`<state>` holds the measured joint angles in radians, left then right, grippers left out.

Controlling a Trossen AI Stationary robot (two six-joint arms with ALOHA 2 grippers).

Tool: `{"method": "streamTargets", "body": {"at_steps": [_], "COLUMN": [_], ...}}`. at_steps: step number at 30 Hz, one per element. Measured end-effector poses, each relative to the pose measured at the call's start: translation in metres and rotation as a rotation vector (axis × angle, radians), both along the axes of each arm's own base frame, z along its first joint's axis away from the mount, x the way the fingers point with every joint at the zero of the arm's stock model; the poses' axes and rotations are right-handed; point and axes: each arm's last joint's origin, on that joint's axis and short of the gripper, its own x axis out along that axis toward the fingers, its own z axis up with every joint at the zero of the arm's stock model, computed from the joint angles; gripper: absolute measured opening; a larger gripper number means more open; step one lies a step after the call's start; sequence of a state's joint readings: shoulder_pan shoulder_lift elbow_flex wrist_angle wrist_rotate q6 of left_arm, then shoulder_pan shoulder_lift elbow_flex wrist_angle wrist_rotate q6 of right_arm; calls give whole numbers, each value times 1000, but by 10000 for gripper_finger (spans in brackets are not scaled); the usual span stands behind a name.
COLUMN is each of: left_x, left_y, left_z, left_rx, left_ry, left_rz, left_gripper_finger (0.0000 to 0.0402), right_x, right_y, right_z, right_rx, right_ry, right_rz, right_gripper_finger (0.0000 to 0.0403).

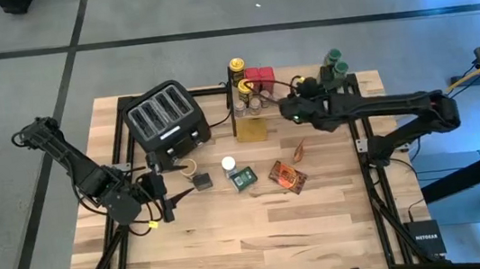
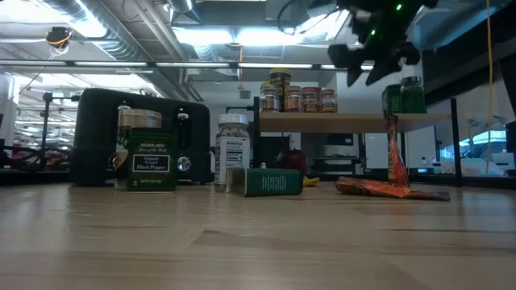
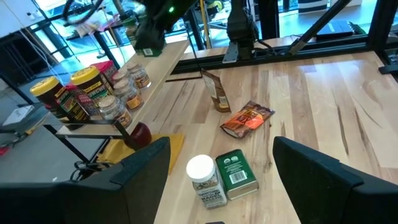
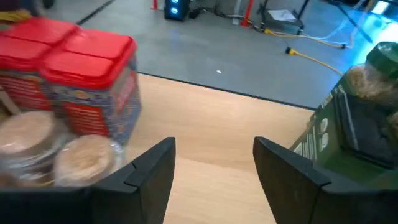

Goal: Shelf spices
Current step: Put the black seasoning can on the shelf

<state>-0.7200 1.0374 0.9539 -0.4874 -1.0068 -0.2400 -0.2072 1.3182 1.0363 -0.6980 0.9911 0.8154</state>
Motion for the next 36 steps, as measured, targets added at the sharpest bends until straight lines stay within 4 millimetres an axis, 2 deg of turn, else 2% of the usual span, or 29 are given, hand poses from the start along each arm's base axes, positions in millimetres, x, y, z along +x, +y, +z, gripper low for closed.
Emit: {"method": "streamTargets", "body": {"at_steps": [10,17,36], "left_x": [0,0,0], "left_y": [0,0,0], "left_z": [0,0,0], "left_rx": [9,8,3], "left_ry": [3,3,0], "left_rz": [-3,-2,-1], "left_gripper_finger": [279,279,279], "right_x": [10,6,-2], "right_y": [-26,-37,-40], "right_z": [-27,-29,-31], "right_rx": [37,39,49], "right_ry": [58,64,134], "right_rz": [-110,-152,-189], "right_gripper_finger": [220,220,220]}}
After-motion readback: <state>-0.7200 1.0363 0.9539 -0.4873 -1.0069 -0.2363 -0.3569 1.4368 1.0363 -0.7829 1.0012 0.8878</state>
